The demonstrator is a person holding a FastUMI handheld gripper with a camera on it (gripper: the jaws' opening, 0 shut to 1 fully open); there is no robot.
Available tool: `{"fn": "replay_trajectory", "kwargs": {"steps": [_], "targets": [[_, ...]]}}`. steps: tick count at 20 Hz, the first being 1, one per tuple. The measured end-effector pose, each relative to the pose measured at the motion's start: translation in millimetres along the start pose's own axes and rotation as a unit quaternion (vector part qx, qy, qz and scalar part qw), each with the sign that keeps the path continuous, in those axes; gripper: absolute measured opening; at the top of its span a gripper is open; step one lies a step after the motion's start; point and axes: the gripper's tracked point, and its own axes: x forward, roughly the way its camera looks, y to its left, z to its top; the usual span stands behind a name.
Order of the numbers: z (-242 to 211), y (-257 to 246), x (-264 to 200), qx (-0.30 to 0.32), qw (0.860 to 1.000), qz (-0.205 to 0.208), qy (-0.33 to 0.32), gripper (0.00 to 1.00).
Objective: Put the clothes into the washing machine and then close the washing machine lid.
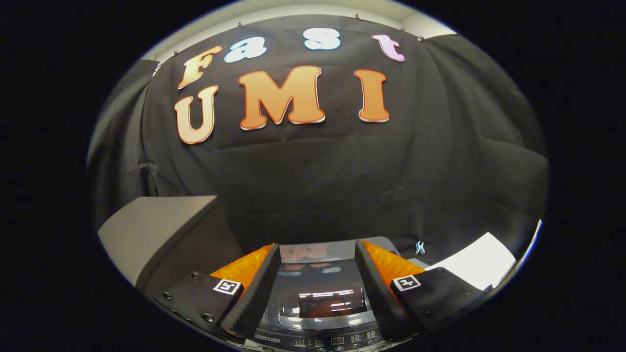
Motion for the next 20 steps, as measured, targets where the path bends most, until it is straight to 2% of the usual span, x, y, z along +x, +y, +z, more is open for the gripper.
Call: {"fn": "replay_trajectory", "kwargs": {"steps": [4,7,10,20], "targets": [[49.5,5.7,-45.0,0.014,0.999,-0.010,-0.049,0.97],[74.2,0.8,-78.7,0.030,0.997,-0.007,-0.076,0.96],[91.7,-7.6,-117.2,0.019,0.995,-0.003,-0.099,0.96],[102.7,-71.5,-246.7,0.000,0.990,0.014,-0.143,0.97]]}}
